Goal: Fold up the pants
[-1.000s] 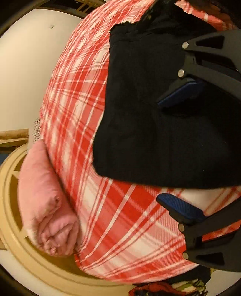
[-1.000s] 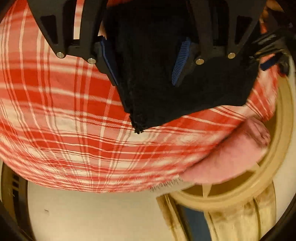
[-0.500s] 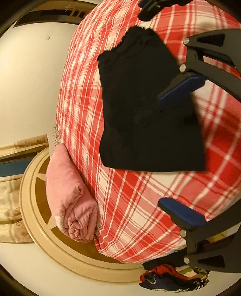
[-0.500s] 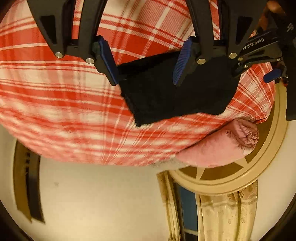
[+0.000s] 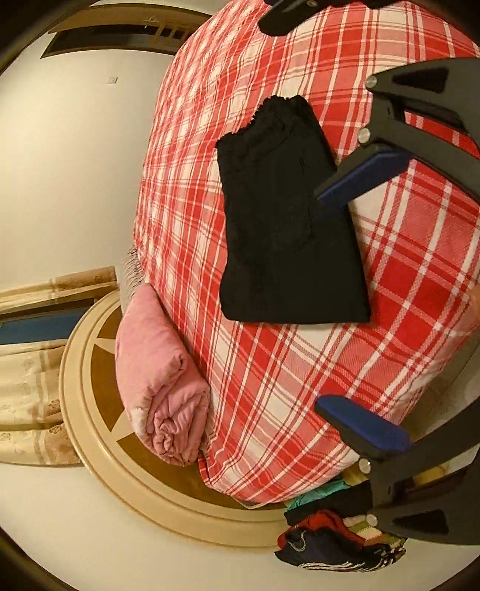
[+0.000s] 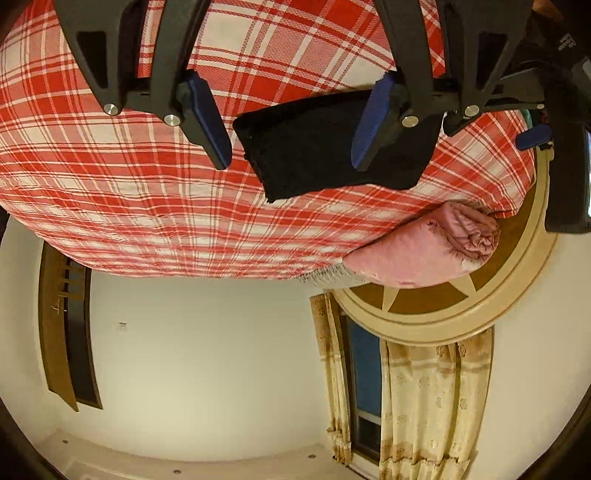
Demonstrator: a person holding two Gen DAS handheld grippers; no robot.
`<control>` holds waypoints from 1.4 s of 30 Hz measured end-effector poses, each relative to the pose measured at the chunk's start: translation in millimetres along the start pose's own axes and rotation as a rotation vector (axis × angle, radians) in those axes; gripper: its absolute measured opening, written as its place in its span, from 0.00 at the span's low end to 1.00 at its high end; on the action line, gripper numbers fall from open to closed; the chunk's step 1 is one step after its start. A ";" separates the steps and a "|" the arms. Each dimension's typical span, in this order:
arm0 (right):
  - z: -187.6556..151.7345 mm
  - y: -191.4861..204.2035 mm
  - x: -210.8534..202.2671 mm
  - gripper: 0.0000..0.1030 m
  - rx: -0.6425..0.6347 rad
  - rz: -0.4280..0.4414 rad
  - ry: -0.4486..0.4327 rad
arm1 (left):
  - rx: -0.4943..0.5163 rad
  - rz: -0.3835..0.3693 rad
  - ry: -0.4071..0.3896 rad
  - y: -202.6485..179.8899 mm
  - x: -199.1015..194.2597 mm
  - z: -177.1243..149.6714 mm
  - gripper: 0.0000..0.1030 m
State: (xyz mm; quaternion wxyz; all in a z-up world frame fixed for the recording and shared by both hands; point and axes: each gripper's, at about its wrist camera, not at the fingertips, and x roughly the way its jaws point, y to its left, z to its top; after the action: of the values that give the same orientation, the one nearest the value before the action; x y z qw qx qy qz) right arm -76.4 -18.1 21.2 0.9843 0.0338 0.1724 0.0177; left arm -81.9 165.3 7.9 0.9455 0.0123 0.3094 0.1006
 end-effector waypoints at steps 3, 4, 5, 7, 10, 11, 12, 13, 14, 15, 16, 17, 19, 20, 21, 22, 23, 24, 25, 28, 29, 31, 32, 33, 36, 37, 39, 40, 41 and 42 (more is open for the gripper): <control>3.8 -0.3 -14.4 0.67 0.005 -0.009 -0.044 | -0.003 -0.010 -0.022 1.1 -9.1 -3.4 1.00; 4.7 0.2 -18.3 0.67 0.004 -0.010 -0.057 | -0.003 -0.011 -0.035 1.5 -12.5 -3.7 1.00; 6.1 0.6 -22.4 0.67 0.003 -0.011 -0.071 | -0.003 -0.010 -0.042 1.8 -14.9 -3.9 1.00; 7.8 1.6 -27.7 0.67 -0.001 -0.013 -0.088 | -0.001 -0.007 -0.061 1.5 -20.1 -3.0 1.00; 8.9 2.3 -29.6 0.67 -0.005 -0.015 -0.089 | -0.004 -0.011 -0.075 1.4 -25.1 -1.6 1.00; 8.6 2.4 -30.2 0.67 -0.003 -0.015 -0.086 | -0.007 -0.014 -0.077 1.6 -26.3 -1.2 1.00; 8.4 1.9 -30.0 0.67 0.000 -0.015 -0.084 | -0.007 -0.016 -0.078 1.4 -26.8 -0.7 1.00; 8.3 1.1 -30.0 0.67 0.003 -0.014 -0.083 | -0.007 -0.015 -0.079 0.6 -27.8 -1.2 1.00; 8.3 0.5 -29.9 0.67 0.005 -0.015 -0.082 | -0.006 -0.014 -0.080 0.2 -28.3 -1.4 1.00; 8.1 0.1 -29.7 0.67 0.006 -0.014 -0.081 | -0.003 -0.012 -0.082 -0.4 -28.5 -1.2 1.00; 7.6 -0.5 -29.8 0.67 0.008 -0.015 -0.082 | 0.000 -0.011 -0.083 -1.0 -29.0 -1.0 1.00; 7.3 -1.0 -29.9 0.67 0.009 -0.016 -0.083 | 0.003 -0.011 -0.085 -1.6 -29.3 -1.0 1.00; 6.8 -1.8 -29.8 0.67 0.010 -0.014 -0.081 | 0.005 -0.009 -0.086 -3.0 -30.8 -1.8 1.00; 6.8 -2.2 -29.6 0.67 0.011 -0.014 -0.080 | 0.005 -0.009 -0.086 -3.2 -30.7 -1.8 1.00; 6.6 -2.8 -29.7 0.67 0.013 -0.014 -0.080 | 0.005 -0.010 -0.085 -3.0 -30.6 -1.9 1.00; 6.4 -3.1 -29.8 0.67 0.014 -0.014 -0.080 | 0.005 -0.010 -0.084 -3.2 -30.6 -2.0 1.00; 6.6 -3.5 -29.9 0.67 0.015 -0.014 -0.079 | 0.007 -0.009 -0.082 -3.6 -30.8 -2.1 1.00; 6.5 -3.9 -30.3 0.67 0.016 -0.014 -0.080 | 0.010 -0.006 -0.079 -4.2 -30.5 -2.2 1.00; 6.6 -4.2 -30.7 0.67 0.018 -0.014 -0.082 | 0.010 -0.002 -0.078 -4.8 -30.5 -2.2 1.00; 6.7 -5.2 -31.0 0.67 0.021 -0.016 -0.083 | 0.012 0.000 -0.074 -3.9 -29.7 -2.2 1.00; 6.9 -5.9 -30.5 0.67 0.022 -0.016 -0.082 | 0.012 0.000 -0.074 -3.7 -30.0 -2.0 1.00; 6.6 -6.9 -29.9 0.67 0.026 -0.016 -0.079 | 0.011 -0.001 -0.076 -3.4 -29.9 -1.8 1.00; 6.3 -7.6 -29.9 0.67 0.028 -0.016 -0.079 | 0.012 -0.001 -0.076 -3.8 -30.2 -1.9 1.00; 6.0 -8.0 -29.8 0.67 0.029 -0.016 -0.078 | 0.014 -0.001 -0.075 -4.1 -30.2 -1.9 1.00; 5.8 -9.1 -29.8 0.67 0.031 -0.016 -0.078 | 0.017 0.001 -0.072 -4.9 -29.3 -1.8 1.00; 5.8 -9.2 -29.7 0.67 0.031 -0.015 -0.078 | 0.019 0.001 -0.071 -5.2 -29.0 -2.1 1.00; 5.8 -9.4 -29.7 0.67 0.031 -0.015 -0.077 | 0.023 0.003 -0.070 -6.4 -28.7 -2.4 1.00; 5.9 -9.7 -29.2 0.67 0.033 -0.016 -0.076 | 0.025 0.005 -0.070 -6.6 -28.6 -2.4 1.00; 5.7 -10.2 -28.8 0.67 0.034 -0.016 -0.074 | 0.025 0.006 -0.070 -7.4 -28.5 -2.5 1.00; 5.8 -10.6 -28.6 0.67 0.036 -0.017 -0.074 | 0.027 0.007 -0.071 -7.5 -28.4 -2.5 1.00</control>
State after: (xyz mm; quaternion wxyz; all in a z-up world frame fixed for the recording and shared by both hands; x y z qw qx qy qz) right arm -101.1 -30.3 35.6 0.9893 0.0506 0.1365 0.0051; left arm -104.3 152.2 21.8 0.9553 0.0295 0.2771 0.0992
